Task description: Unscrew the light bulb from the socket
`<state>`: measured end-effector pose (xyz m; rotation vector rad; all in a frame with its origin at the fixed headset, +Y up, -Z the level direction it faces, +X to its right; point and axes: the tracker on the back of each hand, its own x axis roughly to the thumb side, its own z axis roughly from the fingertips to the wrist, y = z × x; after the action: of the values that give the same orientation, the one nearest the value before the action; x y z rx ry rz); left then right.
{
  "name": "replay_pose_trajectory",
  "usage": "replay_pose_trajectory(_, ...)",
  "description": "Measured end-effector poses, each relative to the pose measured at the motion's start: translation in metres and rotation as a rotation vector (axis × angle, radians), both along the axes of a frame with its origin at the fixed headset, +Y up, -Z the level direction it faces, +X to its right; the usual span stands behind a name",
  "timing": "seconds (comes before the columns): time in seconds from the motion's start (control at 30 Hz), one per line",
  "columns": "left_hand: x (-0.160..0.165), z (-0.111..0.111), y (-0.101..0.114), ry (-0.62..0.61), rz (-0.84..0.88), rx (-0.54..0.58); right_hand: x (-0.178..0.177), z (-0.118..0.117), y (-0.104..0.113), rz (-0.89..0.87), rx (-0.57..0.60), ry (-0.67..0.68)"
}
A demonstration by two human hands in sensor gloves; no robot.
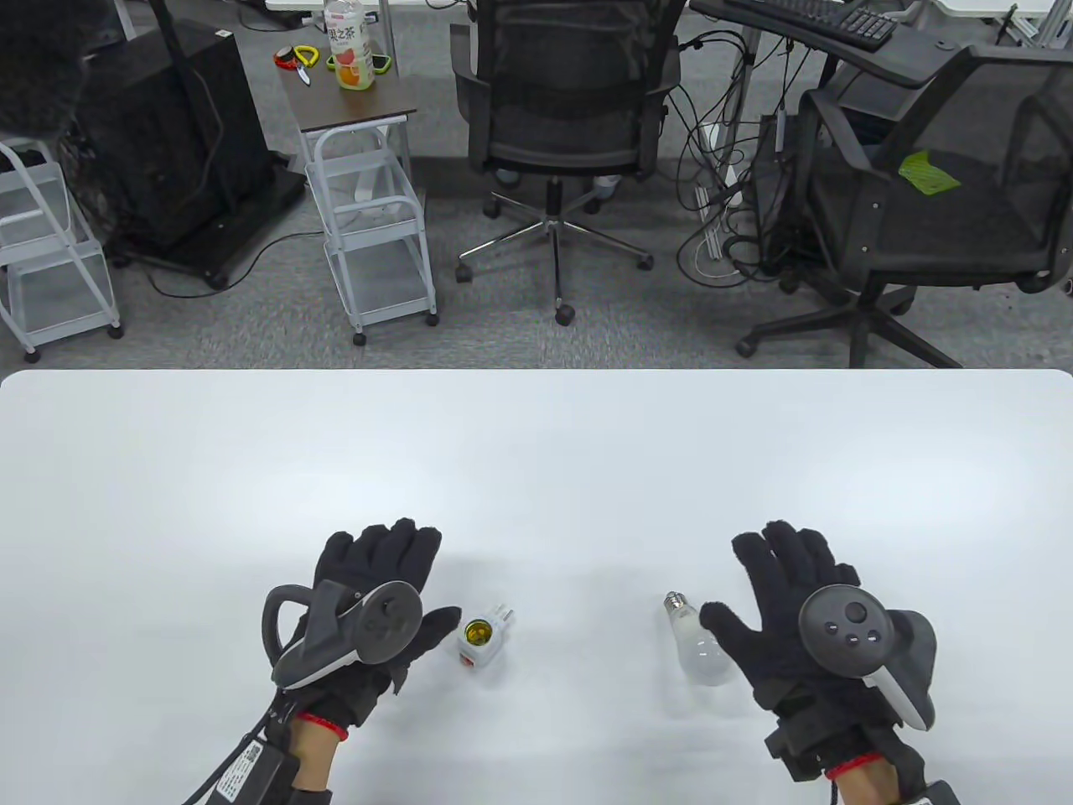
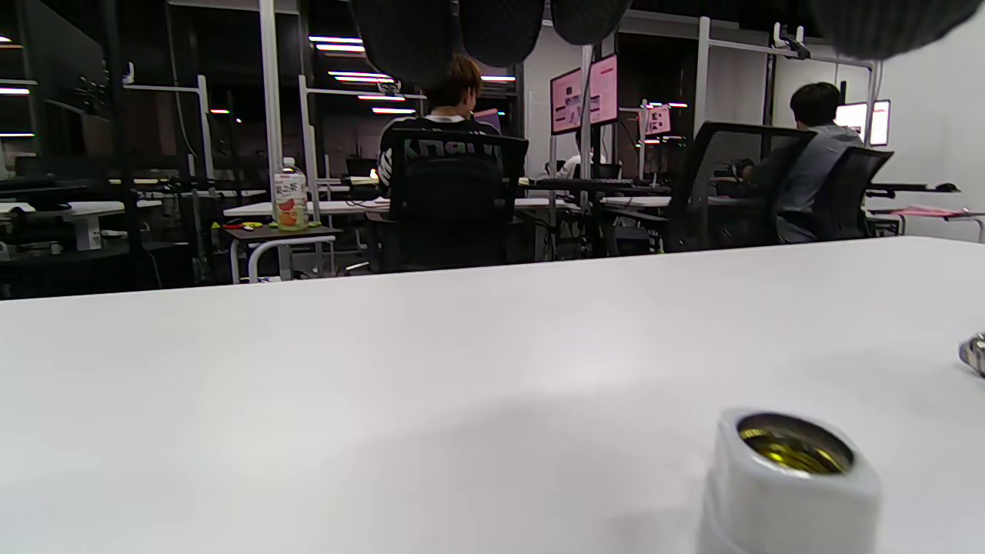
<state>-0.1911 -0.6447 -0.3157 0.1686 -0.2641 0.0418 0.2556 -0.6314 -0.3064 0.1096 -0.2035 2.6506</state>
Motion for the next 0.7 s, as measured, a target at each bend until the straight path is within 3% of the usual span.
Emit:
replay_pose_trajectory(0.17,-0.011,0.001,0.002,0.036,-0.004,0.012,0.018,-0.003,0.002,0.002,-0.023,-0.050)
replay_pose_trajectory(0.7,-0.008,0.002,0.001,0.046,-0.018,0.004,0.008,-0.003,-0.001,0.062,-0.031,-0.029)
